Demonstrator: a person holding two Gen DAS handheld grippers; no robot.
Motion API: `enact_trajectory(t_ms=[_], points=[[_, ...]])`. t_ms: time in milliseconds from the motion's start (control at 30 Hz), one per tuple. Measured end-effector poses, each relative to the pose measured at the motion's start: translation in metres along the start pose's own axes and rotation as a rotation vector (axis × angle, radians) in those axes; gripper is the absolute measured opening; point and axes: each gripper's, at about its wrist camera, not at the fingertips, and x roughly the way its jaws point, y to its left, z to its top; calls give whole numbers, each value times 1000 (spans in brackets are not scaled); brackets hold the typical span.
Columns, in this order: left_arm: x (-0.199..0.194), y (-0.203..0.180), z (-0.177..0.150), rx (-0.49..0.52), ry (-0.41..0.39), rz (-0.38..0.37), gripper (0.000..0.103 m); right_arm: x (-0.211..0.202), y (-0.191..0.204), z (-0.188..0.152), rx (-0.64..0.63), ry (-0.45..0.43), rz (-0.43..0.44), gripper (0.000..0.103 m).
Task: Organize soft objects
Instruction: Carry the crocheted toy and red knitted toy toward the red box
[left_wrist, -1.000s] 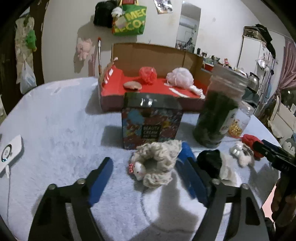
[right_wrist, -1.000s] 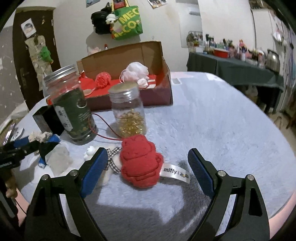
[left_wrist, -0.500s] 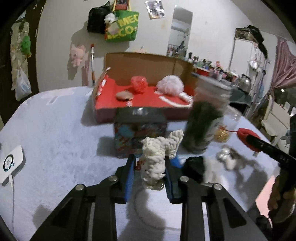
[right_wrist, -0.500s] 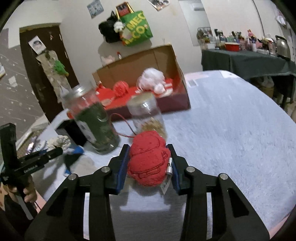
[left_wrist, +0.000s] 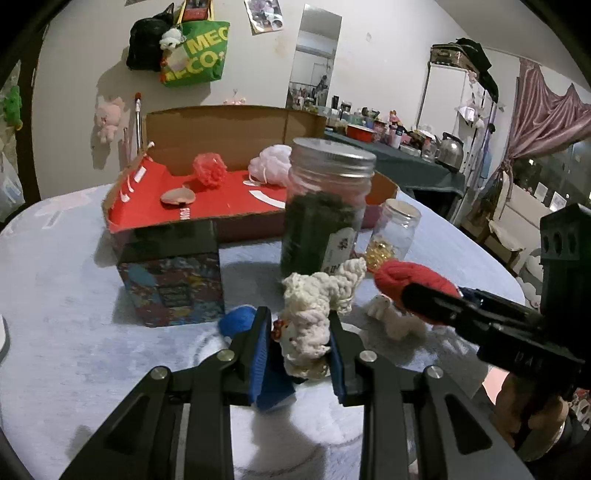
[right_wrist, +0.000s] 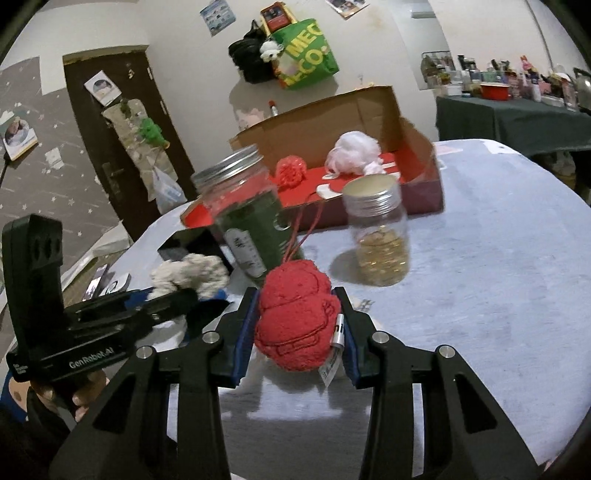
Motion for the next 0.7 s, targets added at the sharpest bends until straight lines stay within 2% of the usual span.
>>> enact_trajectory(t_ms=[300,700], points=[[3,4,-2,-24,12,-7,30,12,-1,-3,16,37,22,38],[-6,11,0,-34,0,3,30,10,-6,-4,24,34,9,38]])
